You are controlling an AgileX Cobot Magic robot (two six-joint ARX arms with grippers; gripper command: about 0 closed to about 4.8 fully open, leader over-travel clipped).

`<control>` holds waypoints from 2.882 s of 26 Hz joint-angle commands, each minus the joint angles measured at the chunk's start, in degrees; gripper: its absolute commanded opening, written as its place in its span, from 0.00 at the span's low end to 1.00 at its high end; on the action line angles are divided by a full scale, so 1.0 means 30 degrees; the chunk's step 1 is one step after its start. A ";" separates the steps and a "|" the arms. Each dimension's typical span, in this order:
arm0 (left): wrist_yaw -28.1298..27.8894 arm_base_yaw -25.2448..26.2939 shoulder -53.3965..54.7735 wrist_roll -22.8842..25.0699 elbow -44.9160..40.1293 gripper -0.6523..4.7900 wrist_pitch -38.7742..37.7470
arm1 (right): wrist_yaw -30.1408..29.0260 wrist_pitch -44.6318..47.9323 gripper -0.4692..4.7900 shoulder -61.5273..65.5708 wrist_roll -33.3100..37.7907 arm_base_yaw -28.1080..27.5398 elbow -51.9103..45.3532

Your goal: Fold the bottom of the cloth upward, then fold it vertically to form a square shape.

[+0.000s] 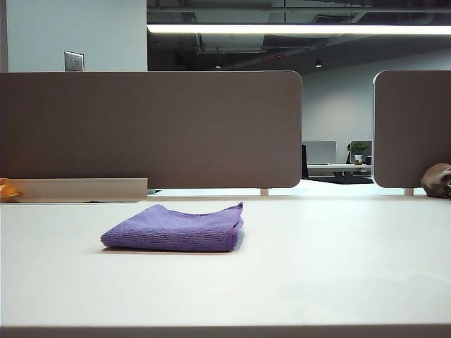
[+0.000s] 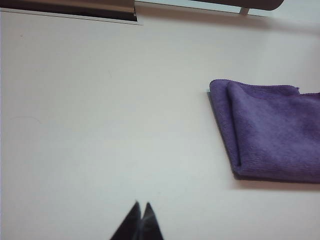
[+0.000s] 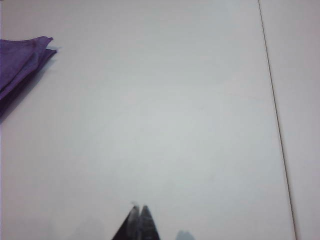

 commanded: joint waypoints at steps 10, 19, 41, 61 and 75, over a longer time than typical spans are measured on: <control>-0.0007 0.0007 -0.0153 -0.0051 0.0044 0.11 0.0197 | 0.0080 0.0342 0.10 -0.0029 0.0000 -0.0022 -0.0102; -0.0007 0.0029 -0.0940 -0.0051 0.0044 0.11 0.0219 | -0.0015 0.0328 0.10 -0.0721 0.0000 -0.0648 -0.0131; 0.0000 0.4612 -0.3993 -0.0051 0.0036 0.11 -0.0080 | -0.0044 0.0350 0.10 -0.4983 0.0000 -0.5952 -0.0131; 0.0007 0.4597 -0.3993 -0.0051 0.0044 0.11 -0.1472 | -0.0044 -0.0656 0.10 -0.4983 0.0000 -0.5960 -0.0131; 0.0015 0.4590 -0.3993 -0.0051 0.0044 0.11 -0.2776 | -0.0051 -0.1166 0.10 -0.4983 0.0000 -0.5960 -0.0124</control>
